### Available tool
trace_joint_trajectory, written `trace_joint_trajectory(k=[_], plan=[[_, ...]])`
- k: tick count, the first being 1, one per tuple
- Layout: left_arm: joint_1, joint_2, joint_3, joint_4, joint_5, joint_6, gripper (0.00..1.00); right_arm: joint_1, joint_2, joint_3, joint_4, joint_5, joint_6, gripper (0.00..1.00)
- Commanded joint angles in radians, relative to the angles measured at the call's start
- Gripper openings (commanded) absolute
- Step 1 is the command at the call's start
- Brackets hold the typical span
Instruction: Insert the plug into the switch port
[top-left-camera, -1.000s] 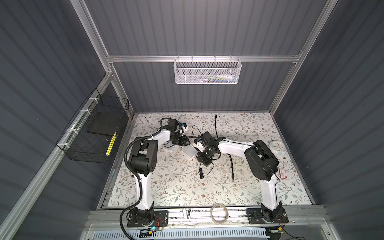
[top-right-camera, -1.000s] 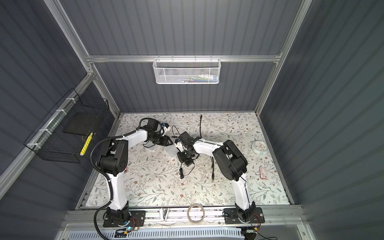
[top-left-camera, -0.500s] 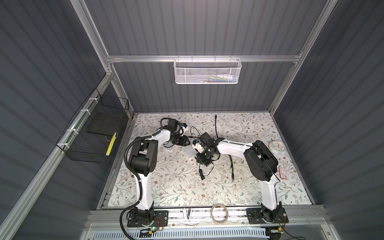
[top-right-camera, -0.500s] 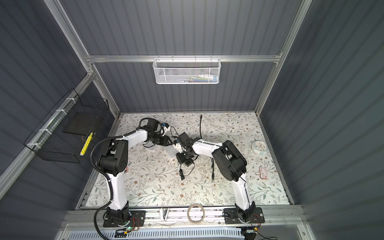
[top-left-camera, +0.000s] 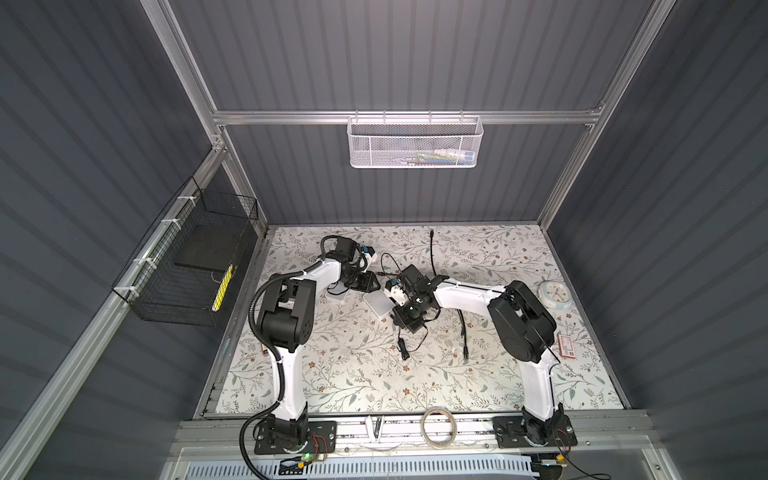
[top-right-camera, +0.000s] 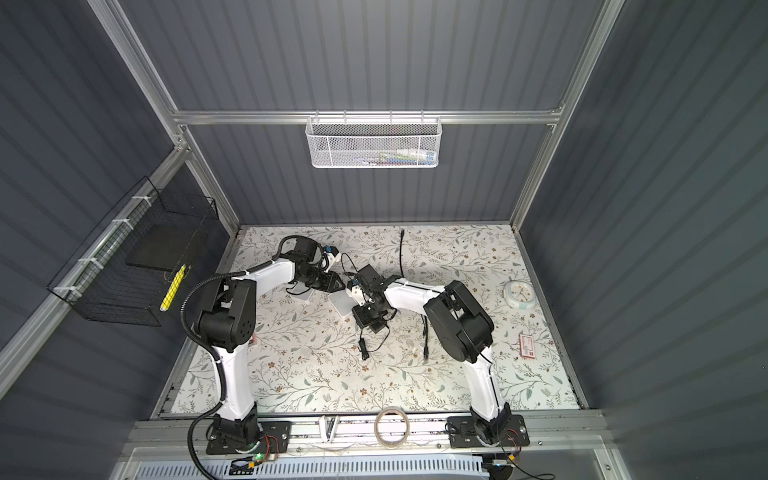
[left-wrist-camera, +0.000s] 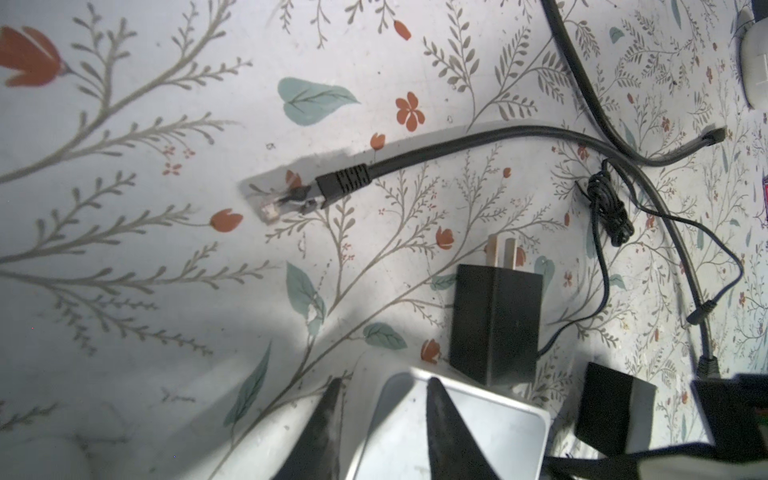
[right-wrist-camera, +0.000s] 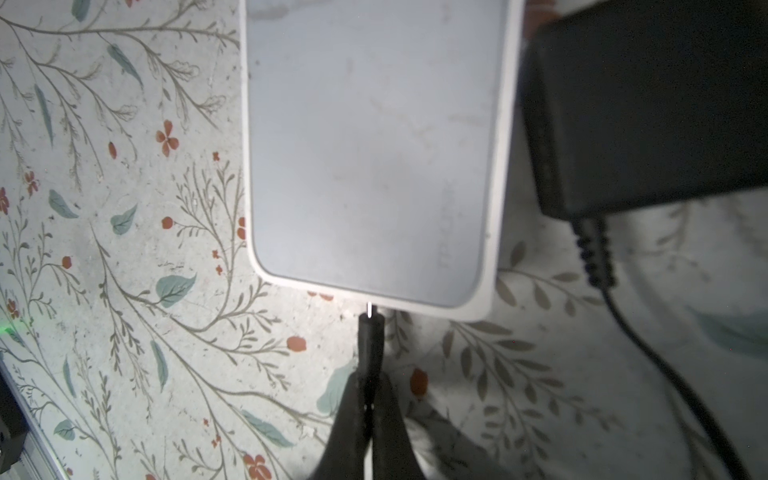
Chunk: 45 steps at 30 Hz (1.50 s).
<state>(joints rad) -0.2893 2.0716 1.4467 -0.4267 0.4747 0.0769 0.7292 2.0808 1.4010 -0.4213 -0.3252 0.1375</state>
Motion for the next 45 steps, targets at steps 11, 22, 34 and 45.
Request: trace_joint_trajectory(k=[11,22,34,45], plan=[[-0.005,0.027,0.009,-0.03,0.036,0.031,0.34,-0.016,0.007,0.001,-0.076,0.044,-0.014,0.0],[-0.004,0.031,0.019,-0.035,0.041,0.029,0.34,-0.005,0.025,0.01,-0.054,0.015,-0.002,0.0],[-0.011,0.034,0.017,-0.036,0.042,0.032,0.34,-0.004,0.035,0.039,-0.056,0.003,0.002,0.0],[-0.011,0.035,0.012,-0.029,0.048,0.031,0.34,0.001,0.038,0.049,-0.058,0.0,0.008,0.0]])
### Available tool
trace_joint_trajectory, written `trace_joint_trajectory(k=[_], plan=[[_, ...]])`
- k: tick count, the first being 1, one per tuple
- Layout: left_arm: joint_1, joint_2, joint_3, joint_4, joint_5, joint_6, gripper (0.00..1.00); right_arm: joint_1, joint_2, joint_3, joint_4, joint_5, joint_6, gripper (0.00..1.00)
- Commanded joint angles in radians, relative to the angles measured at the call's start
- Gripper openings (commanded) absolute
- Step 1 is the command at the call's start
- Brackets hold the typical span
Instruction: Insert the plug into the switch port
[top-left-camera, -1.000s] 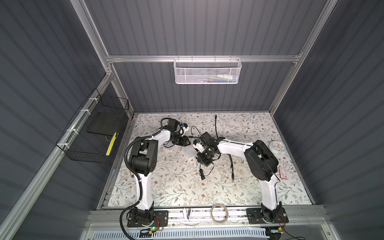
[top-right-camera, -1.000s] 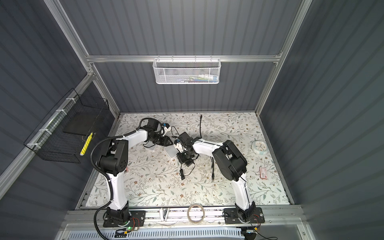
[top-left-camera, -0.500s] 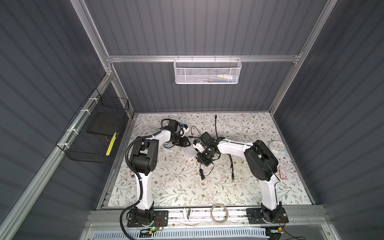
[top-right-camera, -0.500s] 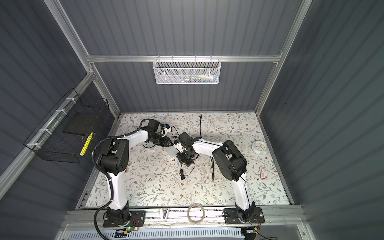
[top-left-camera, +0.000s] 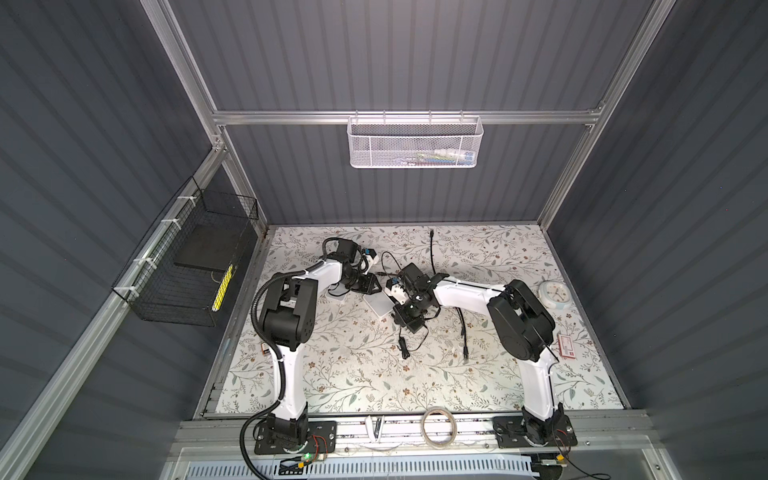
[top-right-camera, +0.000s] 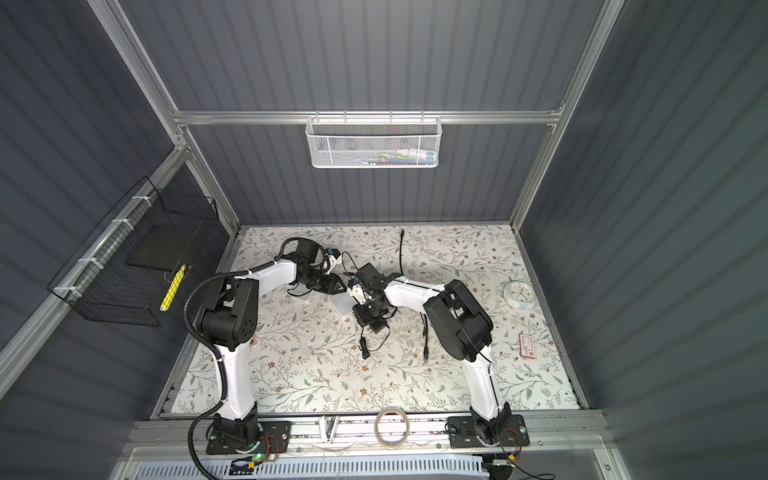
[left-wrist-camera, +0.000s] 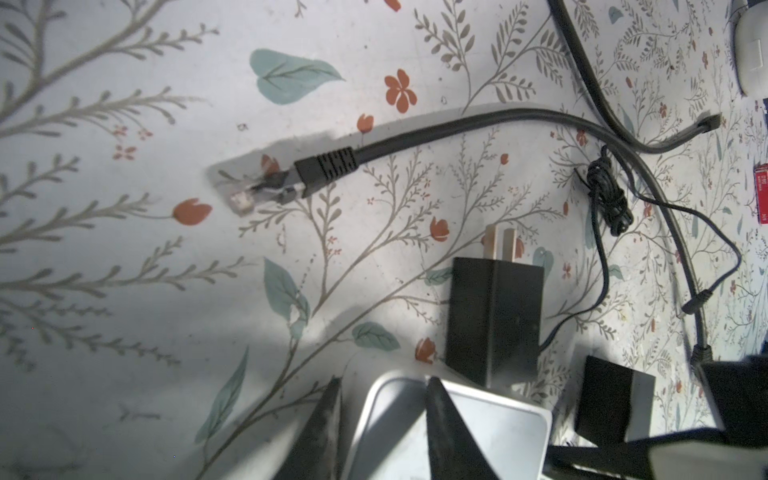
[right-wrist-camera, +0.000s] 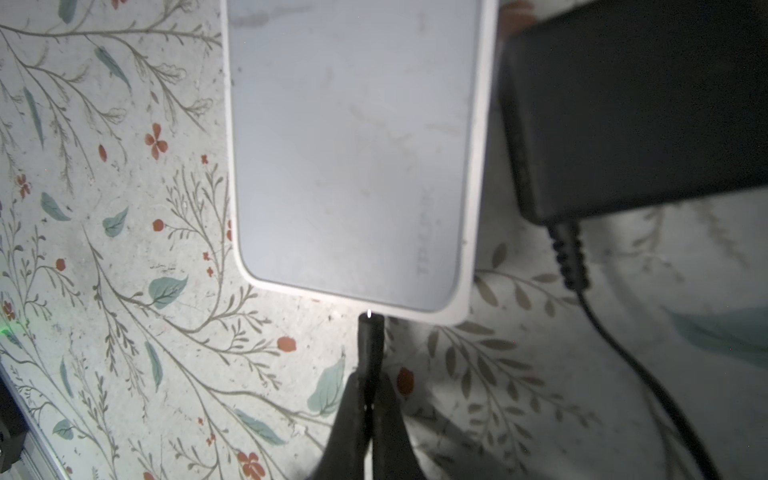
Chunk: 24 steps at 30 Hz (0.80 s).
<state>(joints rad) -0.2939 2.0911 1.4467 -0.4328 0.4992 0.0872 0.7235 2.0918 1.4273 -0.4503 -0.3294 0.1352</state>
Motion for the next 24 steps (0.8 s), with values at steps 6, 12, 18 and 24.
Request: trace_joint_trajectory(k=[6,12,18,24], plan=[[-0.009,0.015,0.01,-0.017,0.027,0.016,0.34,0.012,0.037,0.034,-0.024,-0.037,0.029,0.0],[-0.009,0.018,0.011,-0.018,0.027,0.016,0.34,0.013,0.045,0.051,-0.024,-0.027,0.045,0.0],[-0.011,0.016,0.002,-0.015,0.033,0.021,0.33,0.01,0.04,0.058,-0.032,-0.016,0.041,0.0],[-0.019,0.018,-0.015,-0.008,0.04,0.026,0.33,-0.012,0.027,0.065,-0.042,0.032,0.034,0.0]])
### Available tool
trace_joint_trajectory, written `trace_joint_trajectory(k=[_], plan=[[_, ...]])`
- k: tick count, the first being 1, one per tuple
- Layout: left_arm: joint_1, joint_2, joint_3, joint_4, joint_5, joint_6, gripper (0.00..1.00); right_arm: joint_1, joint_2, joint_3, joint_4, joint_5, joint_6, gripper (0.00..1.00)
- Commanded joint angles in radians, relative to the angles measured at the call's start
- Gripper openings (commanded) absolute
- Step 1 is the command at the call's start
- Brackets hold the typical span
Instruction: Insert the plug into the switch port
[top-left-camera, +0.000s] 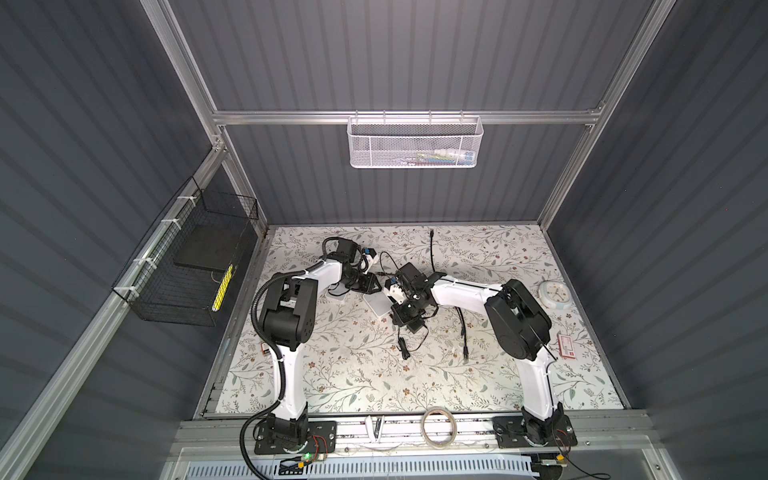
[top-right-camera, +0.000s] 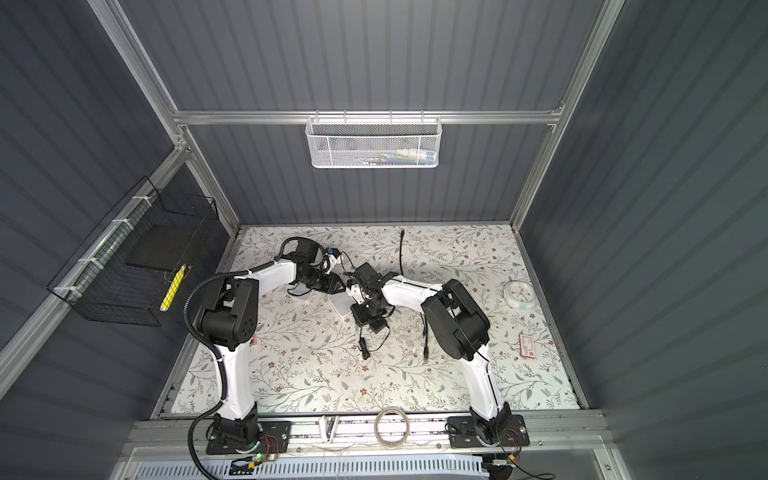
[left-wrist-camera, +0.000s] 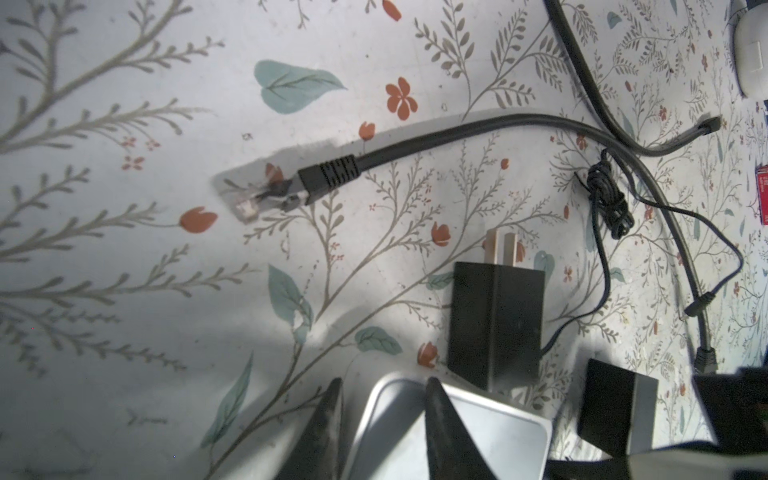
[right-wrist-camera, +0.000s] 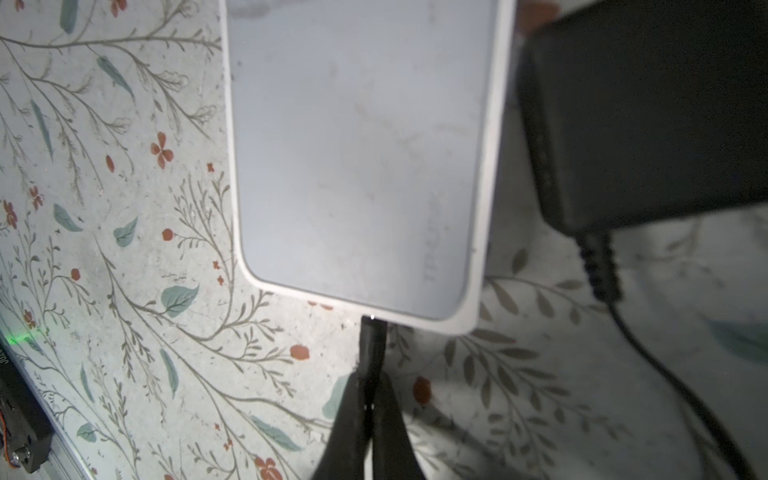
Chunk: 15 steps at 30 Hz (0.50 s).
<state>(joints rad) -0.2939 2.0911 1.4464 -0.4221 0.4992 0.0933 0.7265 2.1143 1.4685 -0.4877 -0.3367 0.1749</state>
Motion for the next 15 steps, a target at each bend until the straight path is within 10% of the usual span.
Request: trace_joint_trajectory(k=[1,15], plan=[[-0.019,0.02,-0.019,-0.016,0.043,0.02,0.33,-0.017,0.003,0.026,-0.008,0.042,-0.009,0.0],[-0.025,0.029,-0.024,-0.001,0.042,0.011,0.32,-0.016,0.004,0.054,-0.008,0.012,-0.004,0.0]])
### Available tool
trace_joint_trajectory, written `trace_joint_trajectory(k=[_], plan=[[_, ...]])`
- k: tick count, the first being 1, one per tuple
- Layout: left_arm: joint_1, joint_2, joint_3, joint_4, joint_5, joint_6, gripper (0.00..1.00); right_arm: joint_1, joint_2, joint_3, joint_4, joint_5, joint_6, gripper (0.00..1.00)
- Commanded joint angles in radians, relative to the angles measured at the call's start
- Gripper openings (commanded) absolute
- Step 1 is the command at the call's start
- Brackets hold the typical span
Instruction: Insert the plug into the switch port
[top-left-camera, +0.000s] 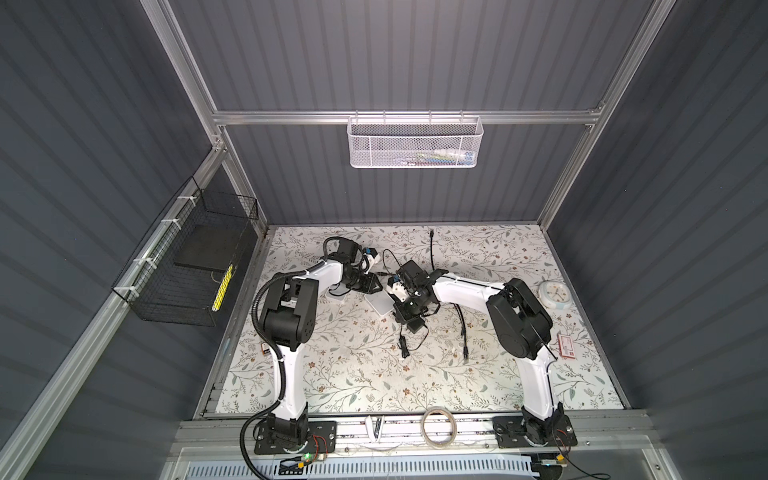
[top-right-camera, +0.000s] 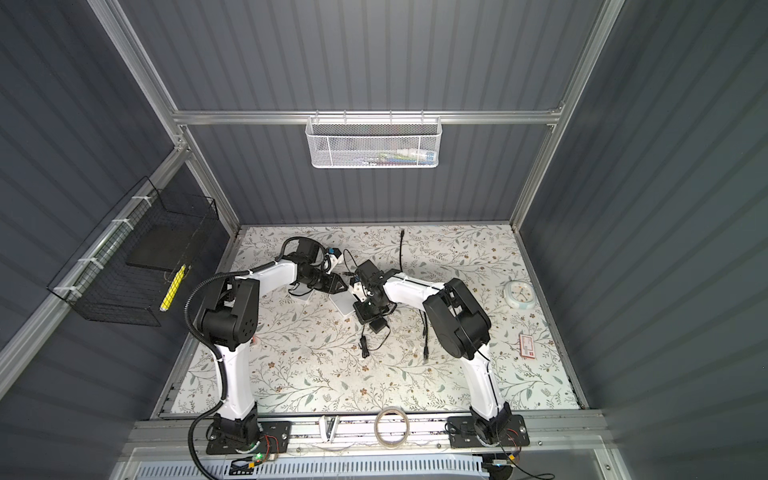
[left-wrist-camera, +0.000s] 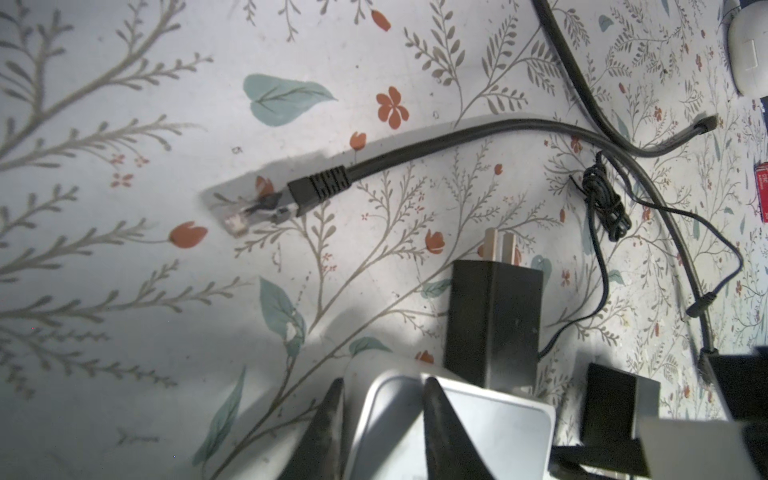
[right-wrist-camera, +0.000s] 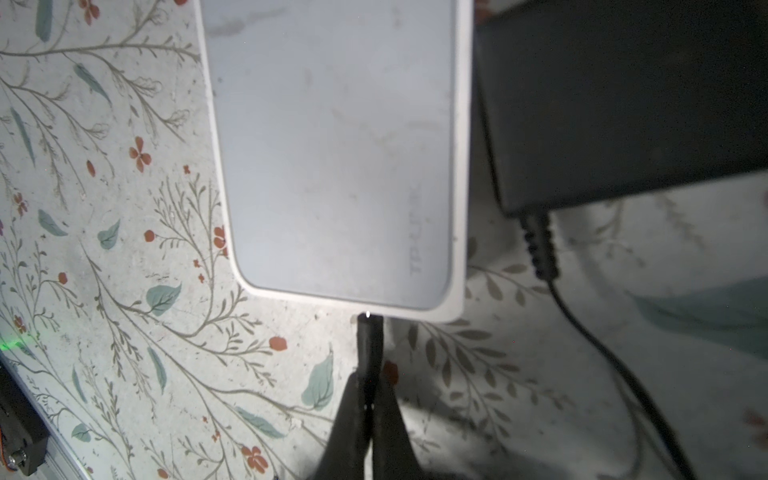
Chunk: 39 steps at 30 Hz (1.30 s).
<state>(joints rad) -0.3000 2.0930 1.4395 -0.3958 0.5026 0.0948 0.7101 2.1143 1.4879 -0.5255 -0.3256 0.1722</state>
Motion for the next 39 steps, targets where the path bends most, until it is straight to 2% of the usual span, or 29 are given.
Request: trace_joint_trajectory(k=[1,12,28,31,37,39], plan=[[-0.02,0.029,-0.017,-0.021,0.039,0.007,0.32,0.001,0.004,0.035,0.033,0.001,0.002,0.0],[-0.039,0.024,-0.094,0.021,0.051,-0.024,0.31,0.002,0.032,0.058,0.076,0.001,0.046,0.0],[-0.044,0.001,-0.113,0.002,0.035,-0.017,0.31,-0.013,0.013,0.053,0.086,0.037,0.028,0.0],[-0.039,-0.01,-0.116,-0.001,0.012,-0.025,0.37,-0.014,0.009,0.054,0.09,0.033,0.024,0.0],[-0.029,-0.039,-0.102,0.002,-0.022,-0.054,0.58,-0.013,0.0,0.046,0.09,0.018,0.008,0.0],[-0.025,-0.057,-0.096,0.006,-0.04,-0.066,0.61,-0.014,-0.007,0.036,0.096,0.013,0.003,0.0]])
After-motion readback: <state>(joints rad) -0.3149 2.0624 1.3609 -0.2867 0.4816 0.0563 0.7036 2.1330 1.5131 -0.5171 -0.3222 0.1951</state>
